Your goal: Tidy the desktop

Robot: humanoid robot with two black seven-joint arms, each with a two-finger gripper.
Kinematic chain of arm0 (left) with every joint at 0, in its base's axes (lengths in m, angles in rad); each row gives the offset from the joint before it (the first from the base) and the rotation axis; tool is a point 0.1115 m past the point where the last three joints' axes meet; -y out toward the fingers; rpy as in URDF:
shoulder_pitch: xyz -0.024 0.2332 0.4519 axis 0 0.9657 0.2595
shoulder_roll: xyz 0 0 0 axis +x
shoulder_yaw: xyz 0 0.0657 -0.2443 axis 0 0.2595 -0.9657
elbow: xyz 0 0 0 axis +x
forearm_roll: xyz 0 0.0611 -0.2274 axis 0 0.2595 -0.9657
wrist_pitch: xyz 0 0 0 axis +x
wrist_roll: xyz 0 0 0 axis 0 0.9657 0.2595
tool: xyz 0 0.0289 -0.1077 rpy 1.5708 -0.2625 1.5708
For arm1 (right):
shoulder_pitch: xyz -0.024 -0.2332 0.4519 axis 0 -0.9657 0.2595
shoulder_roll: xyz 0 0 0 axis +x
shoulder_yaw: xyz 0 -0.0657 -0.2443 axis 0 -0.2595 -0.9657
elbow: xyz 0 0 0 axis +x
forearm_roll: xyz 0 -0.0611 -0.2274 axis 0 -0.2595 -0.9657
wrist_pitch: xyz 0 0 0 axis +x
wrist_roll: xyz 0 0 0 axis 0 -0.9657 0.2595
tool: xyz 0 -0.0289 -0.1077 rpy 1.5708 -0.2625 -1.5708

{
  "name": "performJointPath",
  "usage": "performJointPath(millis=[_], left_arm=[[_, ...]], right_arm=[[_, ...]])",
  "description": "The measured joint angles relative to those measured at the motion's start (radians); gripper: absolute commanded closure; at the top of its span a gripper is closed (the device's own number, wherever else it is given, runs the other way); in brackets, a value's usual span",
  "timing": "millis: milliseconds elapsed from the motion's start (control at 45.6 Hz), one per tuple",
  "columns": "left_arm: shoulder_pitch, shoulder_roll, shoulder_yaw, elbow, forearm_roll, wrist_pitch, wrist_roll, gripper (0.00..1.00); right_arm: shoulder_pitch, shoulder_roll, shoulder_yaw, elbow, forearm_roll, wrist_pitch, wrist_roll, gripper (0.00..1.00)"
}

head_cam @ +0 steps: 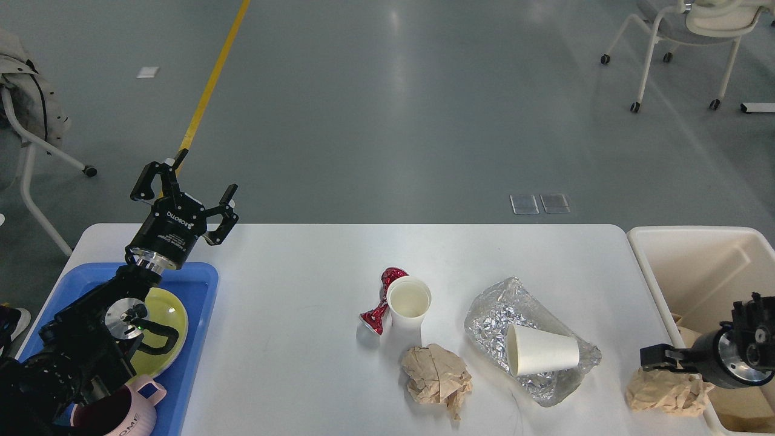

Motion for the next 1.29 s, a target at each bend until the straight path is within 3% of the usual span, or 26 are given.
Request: performJointPath(millis=[219, 263, 285, 373, 460, 482, 811, 1008, 1118, 1293], left_arm=[[0.000, 0.000, 0.000, 0.000, 0.000, 0.000, 0.000, 0.00], [0.000, 0.000, 0.000, 0.000, 0.000, 0.000, 0.000, 0.00], [0.000, 0.000, 0.000, 0.000, 0.000, 0.000, 0.000, 0.00], [0.000, 0.000, 0.000, 0.000, 0.000, 0.000, 0.000, 0.00], [-0.001, 0.000, 0.000, 0.000, 0.000, 0.000, 0.000, 0.00], [-0.001, 0.000, 0.000, 0.000, 0.000, 0.000, 0.000, 0.00], [-0.001, 0.000, 0.000, 0.000, 0.000, 0.000, 0.000, 0.00], [-0.001, 0.000, 0.000, 0.000, 0.000, 0.000, 0.000, 0.00], [-0.001, 0.000, 0.000, 0.000, 0.000, 0.000, 0.000, 0.00], [0.000, 0.000, 0.000, 0.000, 0.000, 0.000, 0.000, 0.00]], right_arm=[[-0.038, 0.009, 0.023, -0.007, 0.020, -0.019, 0.001, 0.00], [-0.052, 0.011, 0.024, -0.014, 0.021, -0.031, 0.001, 0.04], [-0.059, 0.013, 0.024, -0.019, 0.021, -0.040, 0.000, 0.12], [-0.100, 0.035, 0.024, -0.049, 0.023, -0.089, 0.001, 0.61], [-0.130, 0.058, 0.024, -0.074, 0.026, -0.127, 0.003, 0.74], [-0.135, 0.062, 0.024, -0.078, 0.027, -0.133, 0.004, 1.00], [-0.099, 0.060, 0.029, -0.075, 0.052, -0.131, 0.003, 1.00], [-0.004, 0.006, 0.012, -0.034, 0.070, -0.069, 0.001, 1.00], [0.123, -0.055, -0.009, 0.021, 0.071, 0.017, 0.000, 1.00], [0.492, -0.144, -0.084, 0.082, 0.069, 0.277, 0.001, 1.00]])
